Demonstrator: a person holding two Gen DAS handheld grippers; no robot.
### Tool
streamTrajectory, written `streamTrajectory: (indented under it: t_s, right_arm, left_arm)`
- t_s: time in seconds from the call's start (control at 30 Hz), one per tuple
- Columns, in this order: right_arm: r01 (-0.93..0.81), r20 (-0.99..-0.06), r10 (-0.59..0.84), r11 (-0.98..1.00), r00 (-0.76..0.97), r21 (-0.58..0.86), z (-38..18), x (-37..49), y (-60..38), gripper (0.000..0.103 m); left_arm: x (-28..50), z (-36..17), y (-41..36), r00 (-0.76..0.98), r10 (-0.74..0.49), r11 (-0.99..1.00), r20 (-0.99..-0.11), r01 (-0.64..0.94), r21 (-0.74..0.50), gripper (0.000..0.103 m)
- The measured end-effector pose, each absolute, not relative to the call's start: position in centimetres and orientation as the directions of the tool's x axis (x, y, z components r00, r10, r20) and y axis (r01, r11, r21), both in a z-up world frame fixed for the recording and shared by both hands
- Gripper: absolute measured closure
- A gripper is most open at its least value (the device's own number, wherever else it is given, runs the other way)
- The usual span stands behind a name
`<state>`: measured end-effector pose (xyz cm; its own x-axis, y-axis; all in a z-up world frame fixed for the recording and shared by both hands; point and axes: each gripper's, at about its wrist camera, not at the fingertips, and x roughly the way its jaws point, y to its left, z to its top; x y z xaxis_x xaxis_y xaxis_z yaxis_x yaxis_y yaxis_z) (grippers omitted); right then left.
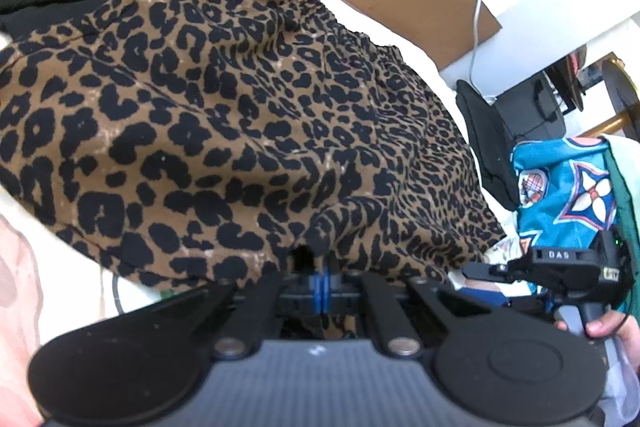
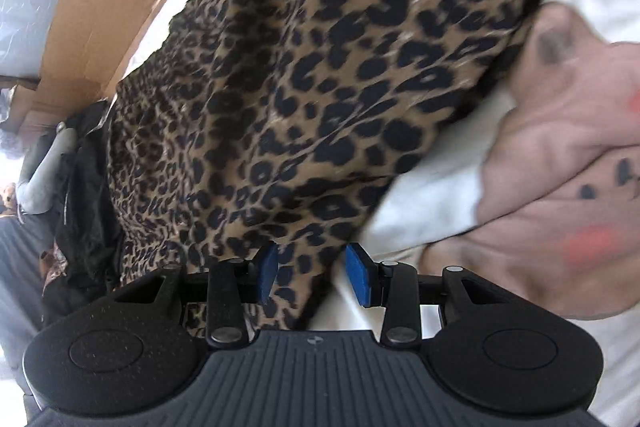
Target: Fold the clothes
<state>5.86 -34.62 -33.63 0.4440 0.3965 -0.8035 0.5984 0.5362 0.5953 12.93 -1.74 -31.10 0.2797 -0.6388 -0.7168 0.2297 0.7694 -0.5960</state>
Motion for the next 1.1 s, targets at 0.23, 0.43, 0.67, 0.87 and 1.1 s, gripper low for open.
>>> streamTrajectory:
  t_s: [0.23, 0.43, 0.67, 0.87, 1.1]
  right_arm:
    - [0.641, -0.777, 0.44, 0.446, 0.45, 0.625, -35.4, 6.1, -33.5, 0.058]
    - [0.668, -0.75, 0.47, 0.37, 0.465, 0.646, -36.2, 5.6, -32.8, 0.058]
    - [0.687, -0.754, 0.424, 0.335, 0.502, 0.645, -36.9, 4.9, -33.7, 0.059]
    - [0.675, -0.766, 0.387, 0.37, 0.513, 0.638, -36.1, 5.3, -34.3, 0.102]
    - [0.677, -0.807, 0.305, 0.44, 0.505, 0.59, -33.7, 4.9, -35.8, 0.103]
  left_arm:
    - [13.5, -31.0, -1.4, 0.306, -0.616, 0.788, -0.726, 0.221, -0.575, 0.101]
    - [14.1, -31.0, -1.1, 0.341, -0.586, 0.809, -0.735, 0.199, -0.553, 0.101]
    - [13.8, -31.0, -1.4, 0.314, -0.592, 0.806, -0.743, 0.216, -0.551, 0.101]
    - [12.8, -30.8, -2.1, 0.268, -0.61, 0.792, -0.746, 0.251, -0.557, 0.101]
    - [11.1, -30.8, -3.6, 0.204, -0.64, 0.761, -0.741, 0.301, -0.574, 0.101]
